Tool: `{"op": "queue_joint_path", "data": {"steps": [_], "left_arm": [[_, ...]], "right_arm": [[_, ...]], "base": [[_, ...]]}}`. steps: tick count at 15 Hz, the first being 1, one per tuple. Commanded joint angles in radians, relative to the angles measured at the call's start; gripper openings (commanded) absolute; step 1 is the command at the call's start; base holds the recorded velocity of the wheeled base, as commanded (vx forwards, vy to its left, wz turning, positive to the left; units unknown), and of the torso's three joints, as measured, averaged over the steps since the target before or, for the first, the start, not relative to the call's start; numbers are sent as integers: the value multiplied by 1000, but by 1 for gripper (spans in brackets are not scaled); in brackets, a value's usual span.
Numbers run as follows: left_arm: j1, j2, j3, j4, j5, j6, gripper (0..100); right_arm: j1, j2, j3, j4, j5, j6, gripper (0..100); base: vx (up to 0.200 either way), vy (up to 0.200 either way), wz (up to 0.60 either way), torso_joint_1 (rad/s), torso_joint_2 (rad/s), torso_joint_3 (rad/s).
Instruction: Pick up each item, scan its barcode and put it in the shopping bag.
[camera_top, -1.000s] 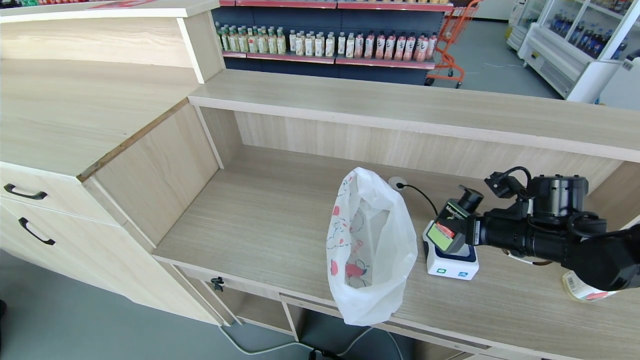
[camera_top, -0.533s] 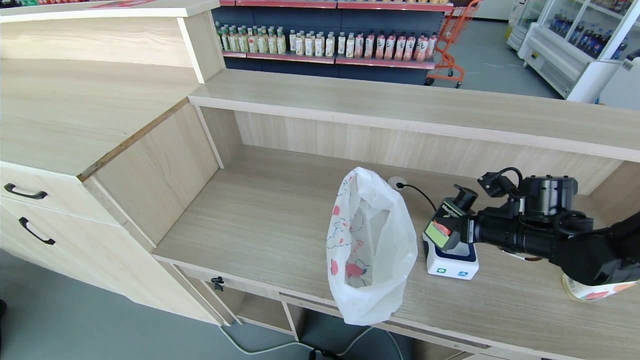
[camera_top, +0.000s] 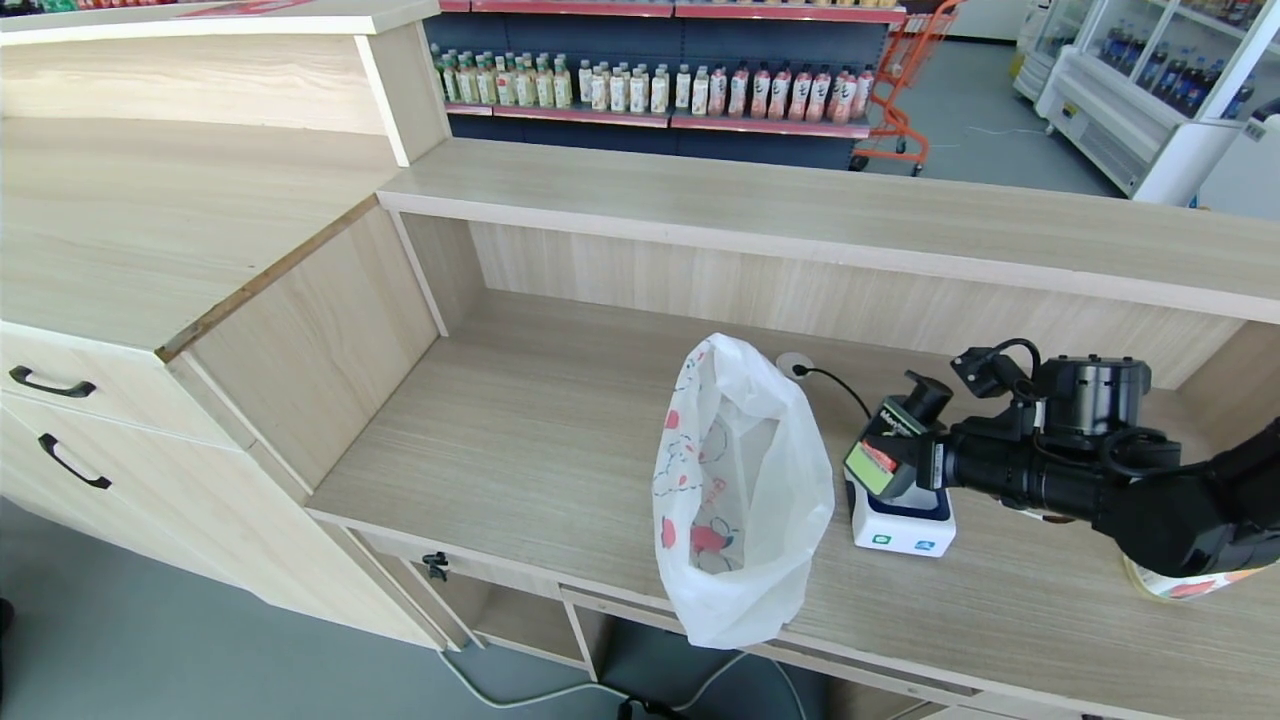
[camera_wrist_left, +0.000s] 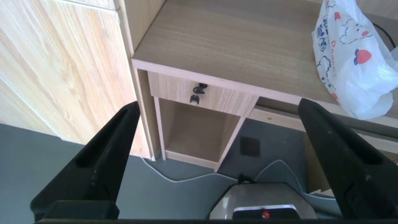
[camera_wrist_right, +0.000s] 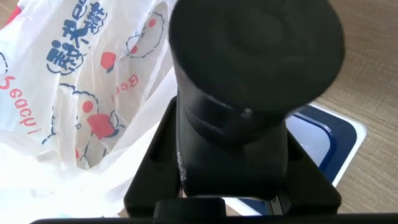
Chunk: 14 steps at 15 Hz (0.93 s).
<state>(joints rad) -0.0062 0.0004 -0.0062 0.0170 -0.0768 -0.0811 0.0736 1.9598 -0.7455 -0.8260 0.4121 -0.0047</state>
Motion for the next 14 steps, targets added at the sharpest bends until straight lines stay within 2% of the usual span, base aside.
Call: {"op": "queue_joint_path", "data": {"steps": [1,8,11,12,14], "left_arm": [[0,0,0,0,0,0,100],[0,0,0,0,0,0,100],[0,0,0,0,0,0,100],[0,0,0,0,0,0,100],[0,0,0,0,-1,0,100]], "right_arm": [[0,-9,18,2,-1,2,0],[-17,-98,49,-41,-6,-14,0],[-69,-285,140,-39,-15,-219,0],[-120,-358,192,-28,-55,-345,0],[-183,-420,215,-2,-156,-505,0]], "base": [[0,0,0,0,0,0],[0,0,0,0,0,0],[0,0,0,0,0,0],[0,0,0,0,0,0],[0,0,0,0,0,0]]}}
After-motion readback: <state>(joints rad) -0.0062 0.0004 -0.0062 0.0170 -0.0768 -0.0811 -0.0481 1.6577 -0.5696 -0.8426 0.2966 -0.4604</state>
